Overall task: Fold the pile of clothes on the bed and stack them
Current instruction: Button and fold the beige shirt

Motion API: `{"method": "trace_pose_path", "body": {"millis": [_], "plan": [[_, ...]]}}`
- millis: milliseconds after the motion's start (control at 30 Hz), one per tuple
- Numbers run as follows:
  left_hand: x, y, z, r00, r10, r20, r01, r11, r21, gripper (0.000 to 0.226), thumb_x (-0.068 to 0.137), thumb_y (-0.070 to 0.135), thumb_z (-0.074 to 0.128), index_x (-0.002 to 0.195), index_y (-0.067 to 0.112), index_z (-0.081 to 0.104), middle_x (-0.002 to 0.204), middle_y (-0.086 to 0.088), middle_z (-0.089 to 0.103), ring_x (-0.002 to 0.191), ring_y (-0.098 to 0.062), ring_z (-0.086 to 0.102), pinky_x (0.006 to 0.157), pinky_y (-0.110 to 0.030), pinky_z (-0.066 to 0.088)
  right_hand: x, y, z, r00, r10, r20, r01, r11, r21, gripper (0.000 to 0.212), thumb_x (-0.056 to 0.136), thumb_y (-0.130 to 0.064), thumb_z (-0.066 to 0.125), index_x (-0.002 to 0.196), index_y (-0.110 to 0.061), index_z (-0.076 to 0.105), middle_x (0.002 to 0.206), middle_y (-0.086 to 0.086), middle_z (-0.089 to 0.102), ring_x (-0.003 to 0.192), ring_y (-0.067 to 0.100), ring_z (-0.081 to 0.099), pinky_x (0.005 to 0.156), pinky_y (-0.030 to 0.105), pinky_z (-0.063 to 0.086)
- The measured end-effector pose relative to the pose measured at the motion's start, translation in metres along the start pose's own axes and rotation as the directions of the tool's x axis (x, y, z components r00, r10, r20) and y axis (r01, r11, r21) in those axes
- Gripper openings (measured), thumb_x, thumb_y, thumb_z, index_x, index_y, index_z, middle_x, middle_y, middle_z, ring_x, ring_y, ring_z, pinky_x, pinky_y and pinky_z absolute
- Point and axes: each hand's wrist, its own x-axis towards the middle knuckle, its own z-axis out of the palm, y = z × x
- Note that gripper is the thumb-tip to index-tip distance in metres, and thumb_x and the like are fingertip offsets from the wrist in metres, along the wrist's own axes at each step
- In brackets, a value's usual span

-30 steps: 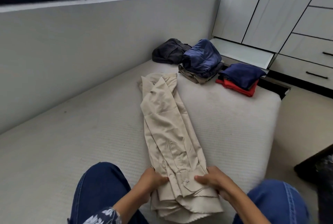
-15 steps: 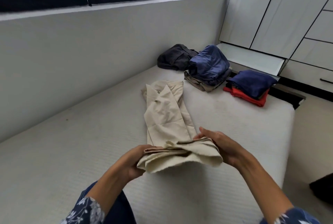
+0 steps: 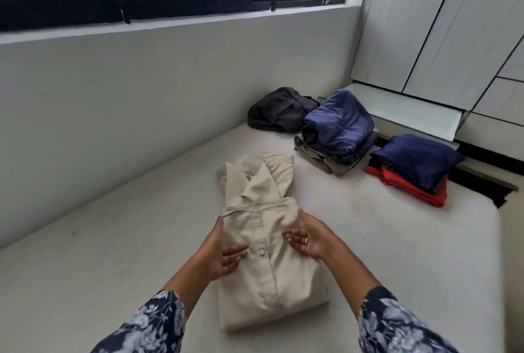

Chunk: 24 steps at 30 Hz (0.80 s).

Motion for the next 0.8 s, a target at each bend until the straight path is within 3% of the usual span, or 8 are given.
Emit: {"method": "trace_pose_path", "body": {"millis": [133, 267, 333, 433, 500, 600, 733, 800], "plan": [[0.008, -0.005, -0.001, 0.999, 0.047, -0.017, -0.044, 0.990, 0.137, 0.061, 0.090, 0.056, 0.051, 0.102, -0.002, 0.068, 0.077, -0.010, 0.072, 0.059, -0.017, 0.061, 0.043, -0.019, 0.044, 0.013, 0.009, -0.003, 1.000, -0.014, -0.004, 0.015, 0.999, 0.034, 0.039, 0.098, -0.034, 0.049, 0.105, 0.004, 0.059, 0.077, 0.017, 0.065, 0.059, 0.020, 0.059, 0.042, 0.021, 0.050], [-0.001, -0.022, -0.007, 0.954, 0.272, -0.123, -0.251, 0.955, 0.158, 0.056, 0.086, 0.034, 0.068, 0.127, 0.012, 0.036, 0.095, -0.012, 0.068, 0.067, -0.020, 0.061, 0.056, -0.028, 0.049, -0.004, 0.023, -0.013, 0.976, -0.216, -0.028, 0.217, 0.975, 0.038, 0.016, 0.095, -0.021, 0.057, 0.104, -0.009, 0.052, 0.078, 0.016, 0.065, 0.061, 0.022, 0.060, 0.050, 0.027, 0.051], [-0.014, -0.039, -0.010, 0.905, 0.378, -0.196, -0.326, 0.911, 0.251, 0.066, 0.086, 0.029, 0.069, 0.134, 0.018, 0.025, 0.091, -0.007, 0.058, 0.074, -0.018, 0.056, 0.070, -0.033, 0.048, -0.016, 0.035, -0.026, 0.913, -0.394, -0.108, 0.370, 0.910, -0.187, 0.023, 0.093, -0.019, 0.060, 0.113, -0.014, 0.050, 0.085, 0.012, 0.066, 0.068, 0.020, 0.062, 0.059, 0.029, 0.052], [-0.034, -0.065, -0.020, 0.870, 0.405, -0.281, -0.284, 0.878, 0.386, 0.069, 0.084, 0.028, 0.071, 0.133, 0.010, 0.027, 0.091, -0.007, 0.051, 0.079, -0.018, 0.051, 0.073, -0.032, 0.041, -0.049, 0.061, -0.048, 0.788, -0.599, -0.144, 0.445, 0.715, -0.539, 0.022, 0.092, -0.023, 0.061, 0.112, -0.017, 0.054, 0.094, 0.001, 0.062, 0.085, 0.013, 0.060, 0.067, 0.022, 0.048], [-0.040, -0.079, -0.024, 0.915, 0.303, -0.268, -0.180, 0.899, 0.400, 0.062, 0.080, 0.034, 0.074, 0.123, 0.009, 0.037, 0.100, -0.010, 0.051, 0.080, -0.021, 0.051, 0.068, -0.028, 0.041, -0.062, 0.080, -0.060, 0.802, -0.586, -0.111, 0.431, 0.699, -0.571, 0.026, 0.090, -0.030, 0.063, 0.112, -0.019, 0.053, 0.100, 0.001, 0.060, 0.092, 0.014, 0.059, 0.067, 0.020, 0.045], [-0.052, -0.098, -0.022, 0.972, 0.170, -0.161, -0.084, 0.894, 0.440, 0.046, 0.080, 0.042, 0.073, 0.099, 0.006, 0.051, 0.080, -0.006, 0.051, 0.063, -0.015, 0.046, 0.053, -0.023, 0.037, -0.071, 0.106, -0.068, 0.896, -0.443, -0.002, 0.356, 0.722, -0.594, 0.053, 0.079, -0.046, 0.070, 0.120, -0.018, 0.051, 0.115, 0.004, 0.060, 0.102, 0.014, 0.059, 0.084, 0.023, 0.046], [-0.053, -0.108, -0.009, 0.959, 0.242, -0.146, -0.173, 0.910, 0.377, 0.031, 0.082, 0.028, 0.073, 0.101, 0.011, 0.055, 0.097, -0.006, 0.061, 0.084, -0.020, 0.058, 0.066, -0.030, 0.050, -0.067, 0.119, -0.064, 0.906, -0.401, 0.134, 0.328, 0.467, -0.821, 0.117, 0.037, -0.092, 0.056, 0.130, -0.023, 0.043, 0.124, -0.003, 0.043, 0.119, 0.015, 0.045, 0.097, 0.023, 0.037], [-0.050, -0.110, -0.009, 0.944, 0.284, -0.170, -0.207, 0.907, 0.366, 0.036, 0.077, 0.021, 0.074, 0.104, 0.006, 0.056, 0.104, -0.013, 0.063, 0.090, -0.027, 0.062, 0.073, -0.040, 0.058, -0.065, 0.119, -0.062, 0.907, -0.393, 0.154, 0.295, 0.331, -0.896, 0.083, 0.061, -0.067, 0.074, 0.123, -0.018, 0.048, 0.119, -0.002, 0.039, 0.120, 0.020, 0.041, 0.092, 0.021, 0.035]]}}
